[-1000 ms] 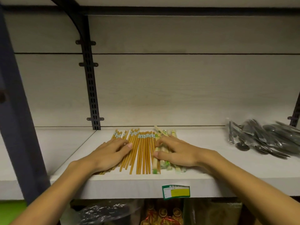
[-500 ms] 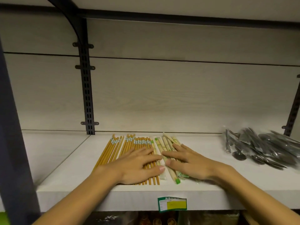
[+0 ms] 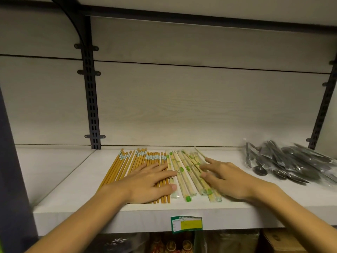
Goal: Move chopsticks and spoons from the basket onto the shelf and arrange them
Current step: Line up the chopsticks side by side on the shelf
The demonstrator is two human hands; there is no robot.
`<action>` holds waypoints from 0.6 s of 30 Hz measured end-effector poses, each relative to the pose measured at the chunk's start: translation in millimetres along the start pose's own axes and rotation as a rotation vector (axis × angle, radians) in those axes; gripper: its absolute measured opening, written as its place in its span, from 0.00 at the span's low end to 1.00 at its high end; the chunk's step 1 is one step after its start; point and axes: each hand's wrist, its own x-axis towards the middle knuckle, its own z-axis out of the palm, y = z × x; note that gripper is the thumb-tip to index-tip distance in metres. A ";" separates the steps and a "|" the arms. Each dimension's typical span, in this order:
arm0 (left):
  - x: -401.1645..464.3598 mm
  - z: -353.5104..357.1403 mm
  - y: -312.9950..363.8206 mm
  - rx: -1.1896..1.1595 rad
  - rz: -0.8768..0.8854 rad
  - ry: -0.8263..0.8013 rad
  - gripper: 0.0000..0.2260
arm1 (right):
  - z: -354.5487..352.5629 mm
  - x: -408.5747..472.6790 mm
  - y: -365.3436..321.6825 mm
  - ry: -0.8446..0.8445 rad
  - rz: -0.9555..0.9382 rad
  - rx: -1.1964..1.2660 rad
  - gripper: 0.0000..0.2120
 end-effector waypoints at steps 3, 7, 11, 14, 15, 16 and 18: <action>1.0 0.2 1.4 0.007 0.002 -0.006 0.26 | 1.6 -7.9 14.3 -0.062 0.081 -0.008 0.25; -0.1 -1.8 2.2 -0.022 0.019 0.025 0.26 | 4.9 -12.6 8.2 -0.076 0.106 0.137 0.29; 1.3 -7.4 6.3 -0.060 0.070 0.124 0.25 | -2.3 -8.1 8.6 0.059 0.063 0.153 0.25; 6.7 -7.2 25.3 -0.048 0.133 0.152 0.25 | 4.3 -1.3 10.4 -0.094 0.066 0.092 0.24; 8.5 -5.4 33.2 -0.053 0.161 0.153 0.25 | 8.4 0.7 9.4 -0.125 0.052 0.083 0.24; 9.6 -3.8 40.0 -0.072 0.184 0.148 0.25 | 11.8 2.0 7.2 -0.135 0.037 0.069 0.25; 9.9 -3.3 46.1 -0.144 0.193 0.140 0.24 | 15.6 4.3 5.5 -0.138 0.023 0.044 0.26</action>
